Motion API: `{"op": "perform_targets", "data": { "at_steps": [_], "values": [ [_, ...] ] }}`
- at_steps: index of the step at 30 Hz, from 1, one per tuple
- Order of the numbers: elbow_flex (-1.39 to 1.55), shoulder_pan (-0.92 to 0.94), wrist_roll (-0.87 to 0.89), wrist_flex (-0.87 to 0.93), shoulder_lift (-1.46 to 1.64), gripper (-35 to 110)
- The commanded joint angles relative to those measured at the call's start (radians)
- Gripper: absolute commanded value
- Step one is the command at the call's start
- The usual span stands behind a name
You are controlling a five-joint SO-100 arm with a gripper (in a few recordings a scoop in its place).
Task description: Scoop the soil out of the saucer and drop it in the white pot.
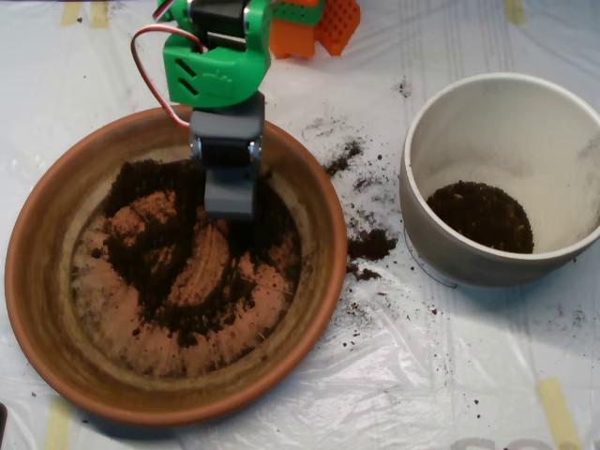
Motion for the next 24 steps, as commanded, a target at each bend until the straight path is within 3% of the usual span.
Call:
{"op": "perform_targets", "data": {
  "at_steps": [1,24],
  "values": [
    [-0.15,-0.02,-0.011,0.049,0.032,-1],
    [-0.79,-0.377,0.018,0.489,0.051,-1]
  ]
}}
